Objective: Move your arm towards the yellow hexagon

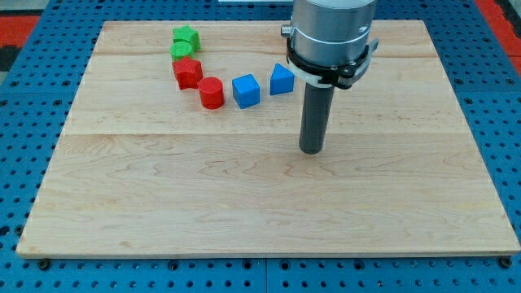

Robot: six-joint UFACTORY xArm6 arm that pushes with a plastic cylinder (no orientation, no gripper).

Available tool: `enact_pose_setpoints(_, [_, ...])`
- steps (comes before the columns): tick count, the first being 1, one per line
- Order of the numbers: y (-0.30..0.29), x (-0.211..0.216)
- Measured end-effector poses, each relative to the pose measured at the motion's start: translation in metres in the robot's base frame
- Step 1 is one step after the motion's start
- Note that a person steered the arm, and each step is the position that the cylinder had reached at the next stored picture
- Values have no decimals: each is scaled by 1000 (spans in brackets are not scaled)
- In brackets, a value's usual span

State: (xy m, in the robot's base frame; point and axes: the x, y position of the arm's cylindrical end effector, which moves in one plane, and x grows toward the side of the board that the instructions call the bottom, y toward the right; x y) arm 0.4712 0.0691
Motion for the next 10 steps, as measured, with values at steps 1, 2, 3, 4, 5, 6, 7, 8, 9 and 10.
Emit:
enact_pose_setpoints(1, [50, 27])
enact_pose_setpoints(2, [148, 43])
enact_pose_setpoints(3, [223, 34])
enact_pose_setpoints(4, [275, 28])
enact_pose_setpoints(5, [275, 26])
enact_pose_setpoints(6, [275, 26])
enact_pose_setpoints(7, [271, 11])
enact_pose_setpoints(8, [239, -40])
enact_pose_setpoints(9, [215, -129])
enact_pose_setpoints(10, [126, -160])
